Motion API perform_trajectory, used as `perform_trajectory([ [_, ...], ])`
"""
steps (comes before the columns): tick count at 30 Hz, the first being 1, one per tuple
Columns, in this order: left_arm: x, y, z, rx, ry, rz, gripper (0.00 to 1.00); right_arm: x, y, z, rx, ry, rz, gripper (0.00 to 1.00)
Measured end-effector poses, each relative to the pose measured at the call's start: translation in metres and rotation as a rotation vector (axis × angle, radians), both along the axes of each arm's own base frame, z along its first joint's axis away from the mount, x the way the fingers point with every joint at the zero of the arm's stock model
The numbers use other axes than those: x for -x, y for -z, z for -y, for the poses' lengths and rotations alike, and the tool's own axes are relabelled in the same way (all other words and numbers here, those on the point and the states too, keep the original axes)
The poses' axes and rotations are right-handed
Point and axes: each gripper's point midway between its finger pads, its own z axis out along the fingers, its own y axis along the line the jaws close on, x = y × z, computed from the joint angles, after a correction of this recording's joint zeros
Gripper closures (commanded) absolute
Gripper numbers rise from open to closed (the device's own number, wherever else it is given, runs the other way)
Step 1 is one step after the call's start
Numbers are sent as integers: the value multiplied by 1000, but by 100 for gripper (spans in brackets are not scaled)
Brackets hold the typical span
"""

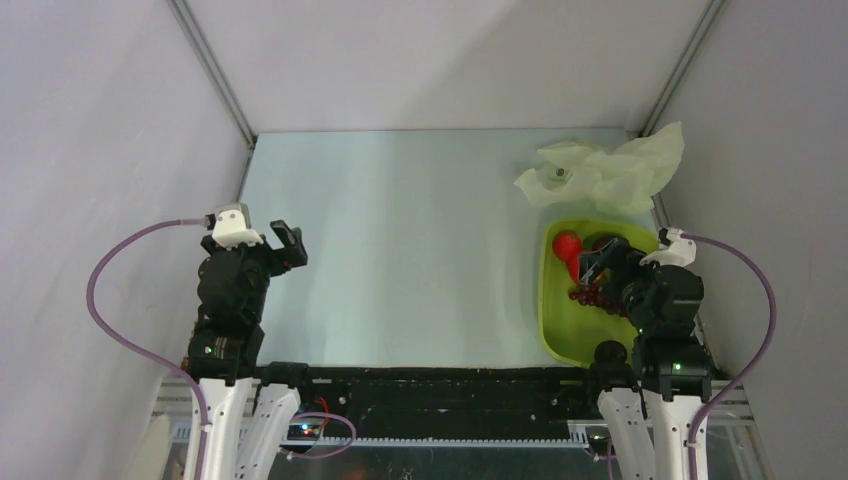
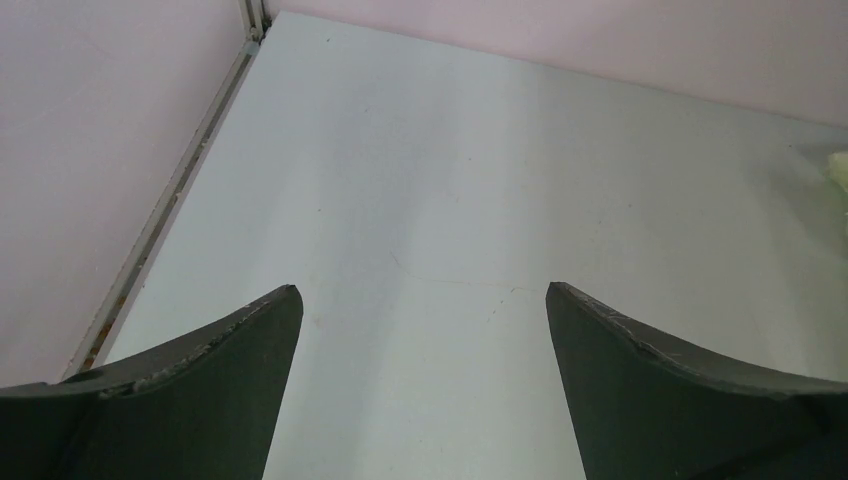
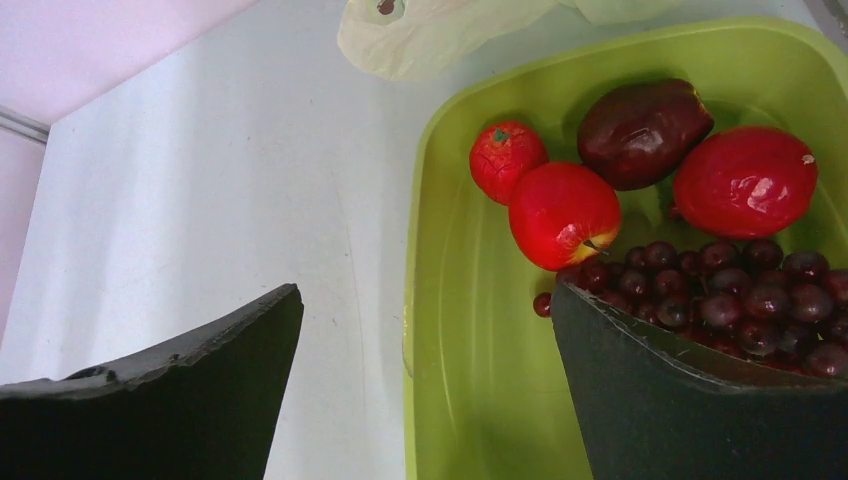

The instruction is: Place the fake fruits into the plastic bag and tie a complex knot

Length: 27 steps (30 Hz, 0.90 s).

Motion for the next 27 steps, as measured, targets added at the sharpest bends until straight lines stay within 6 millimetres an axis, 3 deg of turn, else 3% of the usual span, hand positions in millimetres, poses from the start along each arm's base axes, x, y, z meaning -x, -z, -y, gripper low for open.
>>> perform_trajectory([
  [12, -4, 7, -10, 23, -70, -10, 1, 2, -1, 9, 8, 53, 9, 1],
  [18, -20, -3, -13, 72, -118, -31, 1, 2, -3, 13, 16, 76, 5, 1],
  [23, -46, -28, 7, 75, -15, -19, 1, -12, -15, 18, 28, 96, -60, 0],
  [27, -50, -19, 17, 60, 49, -42, 1, -36, -23, 25, 47, 125, -131, 0],
])
